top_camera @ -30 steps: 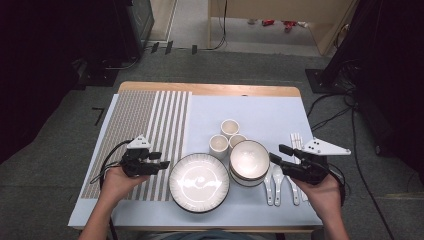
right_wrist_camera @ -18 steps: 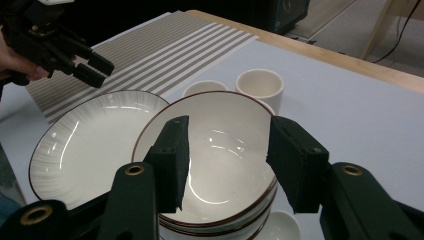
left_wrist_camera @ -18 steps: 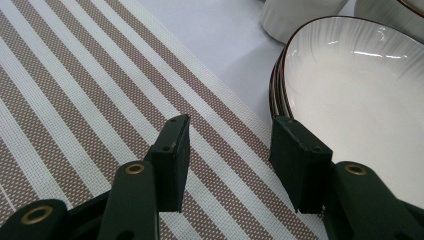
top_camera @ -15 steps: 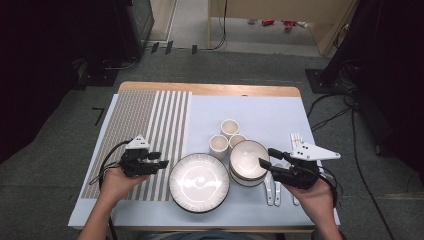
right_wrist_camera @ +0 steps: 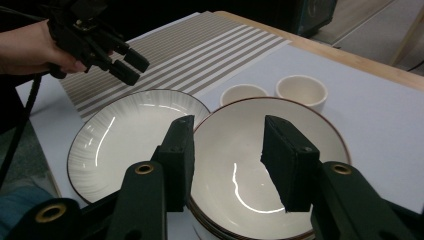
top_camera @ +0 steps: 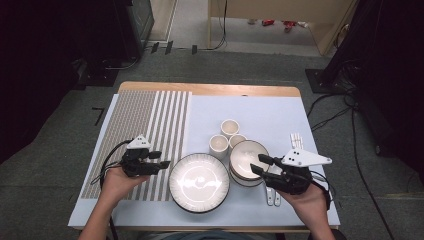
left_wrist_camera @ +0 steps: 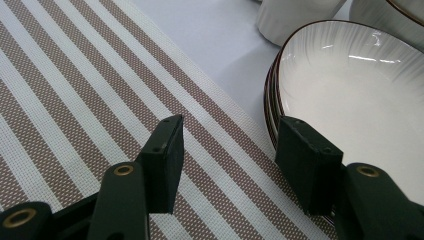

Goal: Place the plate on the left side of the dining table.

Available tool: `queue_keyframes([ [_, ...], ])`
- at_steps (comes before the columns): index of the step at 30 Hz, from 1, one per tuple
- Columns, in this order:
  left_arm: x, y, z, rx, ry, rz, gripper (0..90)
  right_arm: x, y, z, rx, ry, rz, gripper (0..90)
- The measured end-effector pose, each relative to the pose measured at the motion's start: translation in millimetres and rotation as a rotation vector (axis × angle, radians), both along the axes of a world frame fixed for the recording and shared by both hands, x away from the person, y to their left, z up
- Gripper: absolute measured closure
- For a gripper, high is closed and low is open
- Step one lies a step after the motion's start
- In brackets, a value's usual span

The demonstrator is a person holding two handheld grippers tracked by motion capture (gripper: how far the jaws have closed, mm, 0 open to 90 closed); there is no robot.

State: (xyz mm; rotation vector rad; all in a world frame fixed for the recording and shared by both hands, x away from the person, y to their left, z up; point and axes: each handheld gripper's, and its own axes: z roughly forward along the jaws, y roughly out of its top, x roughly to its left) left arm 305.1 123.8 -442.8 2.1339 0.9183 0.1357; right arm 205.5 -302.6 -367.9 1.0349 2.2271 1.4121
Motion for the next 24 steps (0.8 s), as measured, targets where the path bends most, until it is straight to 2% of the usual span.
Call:
queue_keyframes([
  [11,-0.2,-0.1,-0.2,0.008,0.002,-0.005,45.7,-6.0,15.8,-4.0,0.003,0.016,0.033,60.0],
  [24,-0.5,-2.6,-1.2,0.007,0.002,-0.014,44.5,-12.1,28.7,-9.7,0.004,0.025,0.071,57.6],
])
